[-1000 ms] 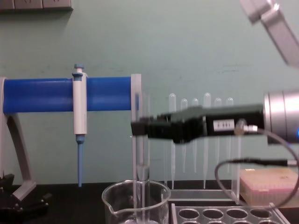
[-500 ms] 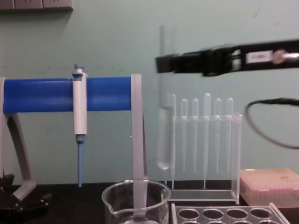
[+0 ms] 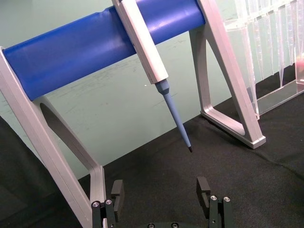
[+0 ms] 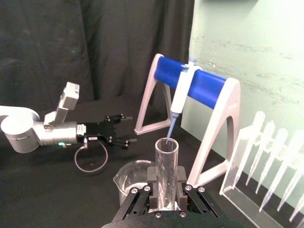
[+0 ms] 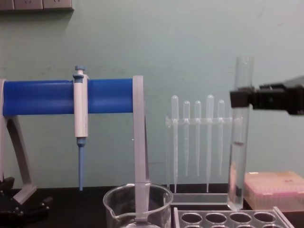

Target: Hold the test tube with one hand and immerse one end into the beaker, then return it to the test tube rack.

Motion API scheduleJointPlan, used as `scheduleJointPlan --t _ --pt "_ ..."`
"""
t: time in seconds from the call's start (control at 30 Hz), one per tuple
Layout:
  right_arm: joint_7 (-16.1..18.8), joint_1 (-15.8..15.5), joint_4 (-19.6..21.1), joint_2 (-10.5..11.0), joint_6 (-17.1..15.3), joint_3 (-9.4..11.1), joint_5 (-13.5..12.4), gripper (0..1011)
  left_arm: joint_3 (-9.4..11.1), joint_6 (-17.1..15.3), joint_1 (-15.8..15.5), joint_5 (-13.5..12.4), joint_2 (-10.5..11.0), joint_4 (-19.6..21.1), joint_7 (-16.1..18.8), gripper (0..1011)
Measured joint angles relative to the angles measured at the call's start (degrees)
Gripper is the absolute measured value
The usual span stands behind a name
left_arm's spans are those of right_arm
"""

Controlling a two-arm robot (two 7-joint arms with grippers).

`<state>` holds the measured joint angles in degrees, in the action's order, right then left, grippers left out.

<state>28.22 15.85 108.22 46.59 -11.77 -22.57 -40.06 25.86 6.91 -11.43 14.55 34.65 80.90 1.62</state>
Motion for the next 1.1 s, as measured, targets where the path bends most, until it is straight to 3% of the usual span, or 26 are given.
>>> scheduleJointPlan --t 0.23,0.7,1.1 --pt "0.4 -1.5 -2.0 -0.8 2.2 0.2 0.6 222 0.0 0.0 0.0 0.0 0.0 0.0 0.0 1000" --pt "2.1 1.7 -6.9 -4.9 3.1 -2.6 4.2 222 0.0 0.0 0.0 0.0 0.0 0.0 0.0 1000" --pt "2.9 1.9 -10.5 -7.0 4.5 -3.3 5.7 222 0.0 0.0 0.0 0.0 0.0 0.0 0.0 1000"
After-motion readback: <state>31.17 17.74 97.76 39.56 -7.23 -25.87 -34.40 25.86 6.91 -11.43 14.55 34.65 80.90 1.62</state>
